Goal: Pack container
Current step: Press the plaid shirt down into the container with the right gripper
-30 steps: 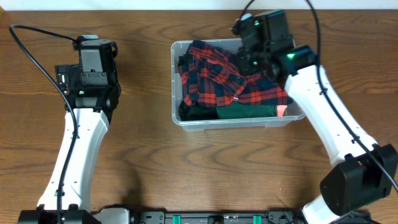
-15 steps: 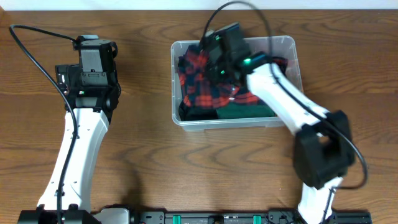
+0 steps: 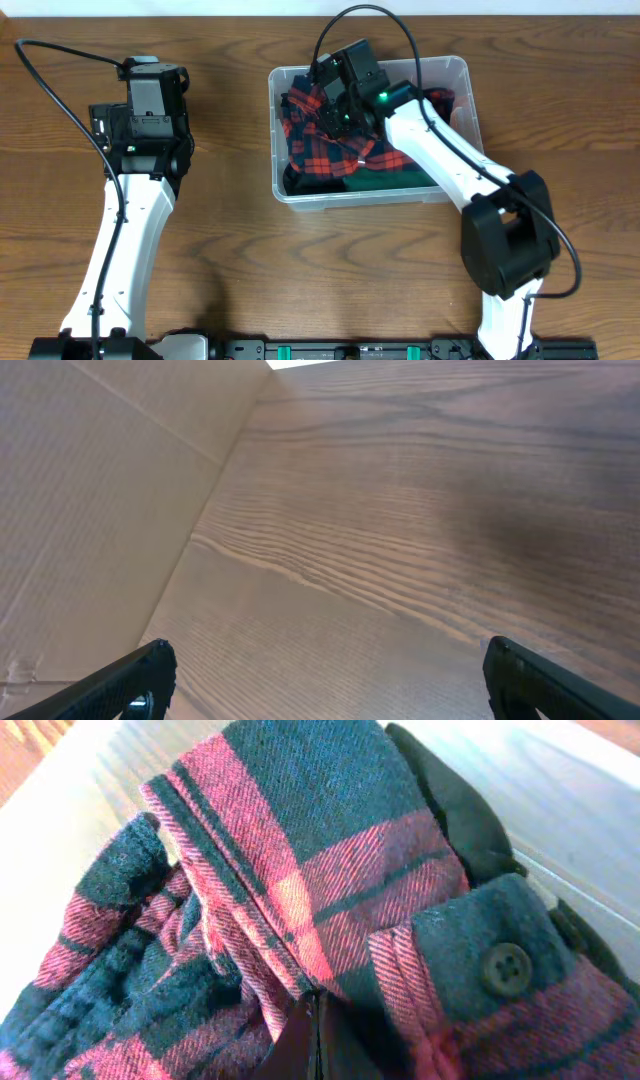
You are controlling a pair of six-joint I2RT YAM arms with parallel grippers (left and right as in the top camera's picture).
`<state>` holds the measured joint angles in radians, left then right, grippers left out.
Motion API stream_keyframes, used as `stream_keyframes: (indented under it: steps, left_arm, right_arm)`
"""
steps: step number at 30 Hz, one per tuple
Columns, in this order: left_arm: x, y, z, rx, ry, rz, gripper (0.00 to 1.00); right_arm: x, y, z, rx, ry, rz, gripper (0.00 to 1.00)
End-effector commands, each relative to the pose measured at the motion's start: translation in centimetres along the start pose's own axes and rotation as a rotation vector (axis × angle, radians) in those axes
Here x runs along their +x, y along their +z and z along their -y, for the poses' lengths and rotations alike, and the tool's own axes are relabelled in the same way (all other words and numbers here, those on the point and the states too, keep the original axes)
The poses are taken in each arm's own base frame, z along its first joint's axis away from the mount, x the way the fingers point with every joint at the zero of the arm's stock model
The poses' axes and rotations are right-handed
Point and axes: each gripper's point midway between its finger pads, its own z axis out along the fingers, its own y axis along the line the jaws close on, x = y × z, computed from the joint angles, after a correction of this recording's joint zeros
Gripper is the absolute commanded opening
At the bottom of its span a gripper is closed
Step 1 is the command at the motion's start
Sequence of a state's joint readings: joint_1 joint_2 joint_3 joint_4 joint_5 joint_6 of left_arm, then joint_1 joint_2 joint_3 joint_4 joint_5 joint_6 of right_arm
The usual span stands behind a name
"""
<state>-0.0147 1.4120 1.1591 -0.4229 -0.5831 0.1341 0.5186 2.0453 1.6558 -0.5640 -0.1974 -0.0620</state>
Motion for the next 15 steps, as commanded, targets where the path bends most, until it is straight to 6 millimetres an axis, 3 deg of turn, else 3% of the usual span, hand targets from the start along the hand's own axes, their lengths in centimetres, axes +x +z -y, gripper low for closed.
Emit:
stream_keyframes:
  steps: [1, 5, 8, 11, 15]
  left_arm:
    - [-0.5, -0.1, -0.4, -0.011, -0.009, 0.006, 0.98]
    - [-0.5, -0.1, -0.4, -0.011, -0.009, 0.006, 0.98]
    - [-0.5, -0.1, -0.4, -0.011, -0.009, 0.006, 0.98]
    - [-0.5, -0.1, -0.4, -0.011, -0.009, 0.006, 0.98]
    - [-0.5, -0.1, -0.4, -0.011, -0.009, 0.006, 0.98]
  right_arm:
    - [-1.0, -3.6, 0.1, -0.023, 0.024, 0.052, 0.01]
    - [-3.5, -10.1, 0.7, 0.008, 0.026, 0.166, 0.01]
    - [-3.2, -13.1, 0.3, 0.012, 0.031, 0.167, 0.01]
    - [-1.7, -13.6, -0.2, 0.004, 0.040, 0.113, 0.01]
    - [1.3, -12.6, -0.8, -0.009, 0.060, -0.013, 0.01]
